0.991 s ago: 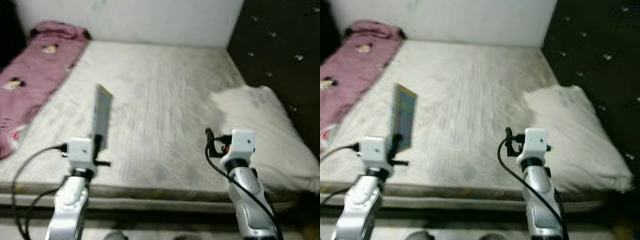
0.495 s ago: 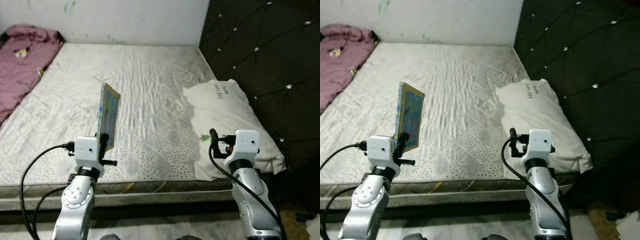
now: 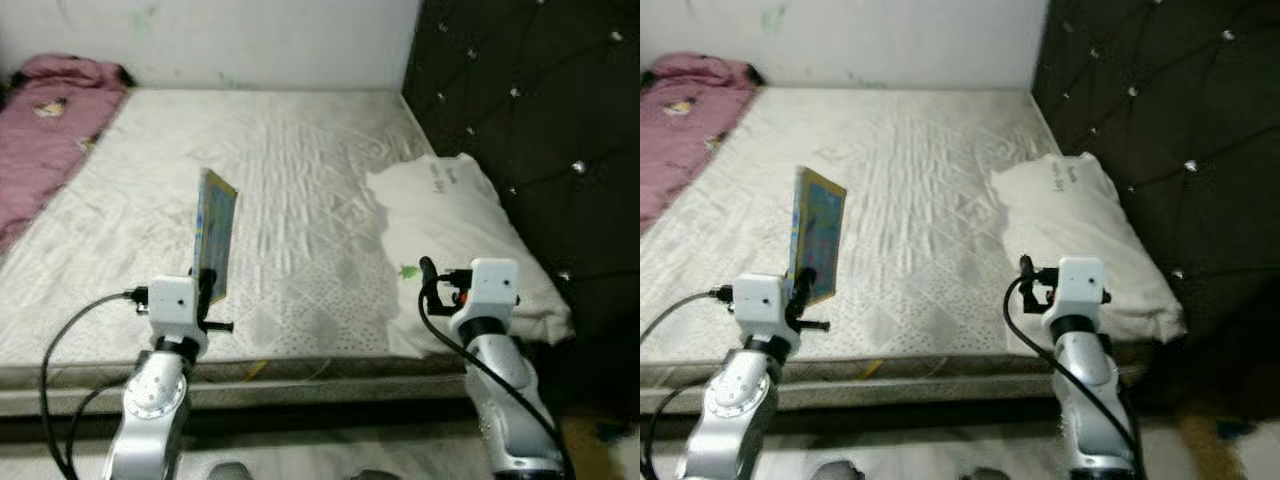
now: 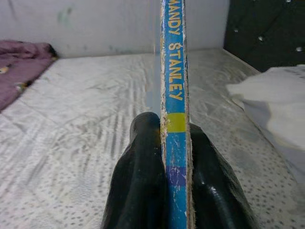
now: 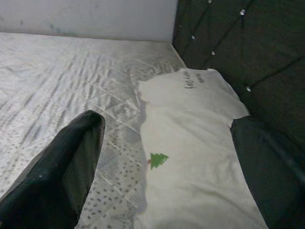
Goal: Clean up the room
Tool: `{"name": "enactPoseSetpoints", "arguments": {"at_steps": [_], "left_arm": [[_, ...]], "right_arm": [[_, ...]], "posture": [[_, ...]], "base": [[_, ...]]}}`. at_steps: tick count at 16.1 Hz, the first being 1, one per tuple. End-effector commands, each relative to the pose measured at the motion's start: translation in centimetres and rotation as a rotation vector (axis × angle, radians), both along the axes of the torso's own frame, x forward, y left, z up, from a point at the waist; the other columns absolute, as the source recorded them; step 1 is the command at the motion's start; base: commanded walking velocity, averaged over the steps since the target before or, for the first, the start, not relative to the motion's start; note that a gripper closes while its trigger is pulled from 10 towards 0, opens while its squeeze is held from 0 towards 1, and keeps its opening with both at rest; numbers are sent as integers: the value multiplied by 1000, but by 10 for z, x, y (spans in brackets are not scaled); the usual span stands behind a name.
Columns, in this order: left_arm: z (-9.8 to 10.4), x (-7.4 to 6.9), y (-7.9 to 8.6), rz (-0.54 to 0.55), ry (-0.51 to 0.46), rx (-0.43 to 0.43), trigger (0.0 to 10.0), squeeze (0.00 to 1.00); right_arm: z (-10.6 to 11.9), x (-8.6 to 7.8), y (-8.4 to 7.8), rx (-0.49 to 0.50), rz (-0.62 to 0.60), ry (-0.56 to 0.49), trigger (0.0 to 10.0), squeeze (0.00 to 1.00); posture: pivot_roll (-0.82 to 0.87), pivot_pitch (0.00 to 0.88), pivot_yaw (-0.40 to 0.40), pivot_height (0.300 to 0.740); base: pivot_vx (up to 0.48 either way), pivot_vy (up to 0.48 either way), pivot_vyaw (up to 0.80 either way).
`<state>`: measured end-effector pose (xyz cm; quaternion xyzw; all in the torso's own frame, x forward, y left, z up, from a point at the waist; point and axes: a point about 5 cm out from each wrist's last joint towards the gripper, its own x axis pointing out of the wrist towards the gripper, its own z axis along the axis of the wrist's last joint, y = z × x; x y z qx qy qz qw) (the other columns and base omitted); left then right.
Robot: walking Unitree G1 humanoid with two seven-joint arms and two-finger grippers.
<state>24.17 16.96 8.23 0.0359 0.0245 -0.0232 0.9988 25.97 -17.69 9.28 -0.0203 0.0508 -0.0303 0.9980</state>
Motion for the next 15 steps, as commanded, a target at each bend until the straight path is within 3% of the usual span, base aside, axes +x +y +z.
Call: {"name": "enactPoseSetpoints", "arguments": {"at_steps": [1,10,15], "left_arm": [[10,4,0,1,-48,12,10000,0],[10,4,-1,-2,-52,1,10000,0],[11,4,-2,-8,-53,-29,10000,0]], "right_arm": [[1,1,-1,1,3,0,10000,0],[1,1,0,-6,13,0,10000,0],[0,1,0,-3,11,-1,10000,0]], "posture": [[24,0,-28,740],[23,0,-29,740],[22,0,-30,740]], "base": [[0,-292,0],[0,-303,0],[0,0,0]]}}
